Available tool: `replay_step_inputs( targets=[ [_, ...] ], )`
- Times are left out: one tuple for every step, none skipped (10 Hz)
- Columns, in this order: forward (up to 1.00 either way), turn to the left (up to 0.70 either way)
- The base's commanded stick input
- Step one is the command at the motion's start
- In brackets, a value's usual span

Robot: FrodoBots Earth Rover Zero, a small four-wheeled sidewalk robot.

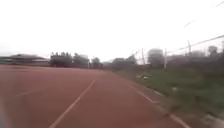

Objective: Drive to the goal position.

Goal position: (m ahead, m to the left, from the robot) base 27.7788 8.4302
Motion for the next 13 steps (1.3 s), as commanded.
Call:
replay_step_inputs(
  targets=[
    [0.7, 0.0],
    [0.7, 0.0],
    [0.7, 0.0],
    [0.7, 0.0],
    [0.7, 0.02],
    [0.7, 0.0],
    [0.7, 0.0],
    [0.7, 0.01],
    [0.7, -0.35],
    [0.7, -0.35],
    [0.7, -0.12],
    [0.7, 0.18],
    [0.7, 0.17]
  ],
)
